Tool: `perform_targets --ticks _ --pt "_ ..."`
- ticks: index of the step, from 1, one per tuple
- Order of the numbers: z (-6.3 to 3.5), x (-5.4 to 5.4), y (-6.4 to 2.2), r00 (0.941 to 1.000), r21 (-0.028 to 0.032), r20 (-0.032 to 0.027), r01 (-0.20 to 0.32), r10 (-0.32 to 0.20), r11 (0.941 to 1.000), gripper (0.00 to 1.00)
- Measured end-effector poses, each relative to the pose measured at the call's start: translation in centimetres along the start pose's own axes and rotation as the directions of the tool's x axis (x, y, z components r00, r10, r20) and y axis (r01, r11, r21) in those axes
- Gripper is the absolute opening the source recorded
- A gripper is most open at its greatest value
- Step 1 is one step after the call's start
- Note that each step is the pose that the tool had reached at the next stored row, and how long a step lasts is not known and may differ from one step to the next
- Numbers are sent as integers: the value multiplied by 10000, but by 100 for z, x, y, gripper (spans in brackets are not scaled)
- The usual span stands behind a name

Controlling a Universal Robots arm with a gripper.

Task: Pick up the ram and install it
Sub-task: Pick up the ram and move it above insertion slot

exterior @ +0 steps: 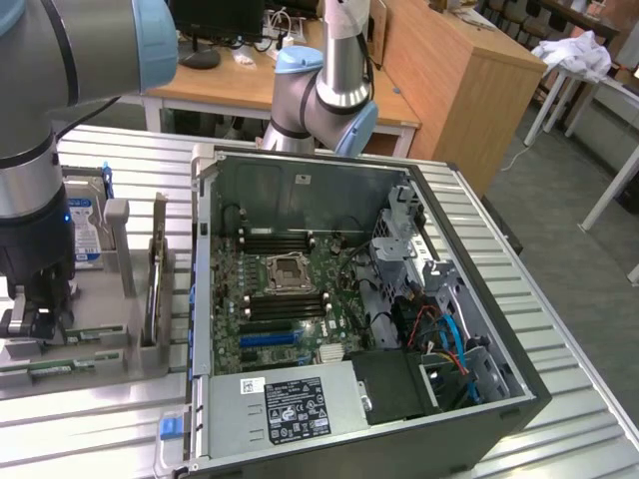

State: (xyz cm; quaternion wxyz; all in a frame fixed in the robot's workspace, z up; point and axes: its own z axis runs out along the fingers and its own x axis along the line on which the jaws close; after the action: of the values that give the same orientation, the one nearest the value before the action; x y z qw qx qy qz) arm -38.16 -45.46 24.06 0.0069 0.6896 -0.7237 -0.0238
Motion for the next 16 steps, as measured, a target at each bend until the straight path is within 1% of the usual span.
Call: perform_targets --ticks 2,7,11,12,16 --pt "1 0 -1 10000 10 2 9 -9 10000 30" --pt "1 0 0 10000 74 3 41 -41 10000 30" --pt "1 0 1 10000 155 5 66 -66 9999 30" --pt "1 0 1 10000 167 6 71 -71 9998 30" --pt "1 0 1 10000 169 6 72 -73 9998 30"
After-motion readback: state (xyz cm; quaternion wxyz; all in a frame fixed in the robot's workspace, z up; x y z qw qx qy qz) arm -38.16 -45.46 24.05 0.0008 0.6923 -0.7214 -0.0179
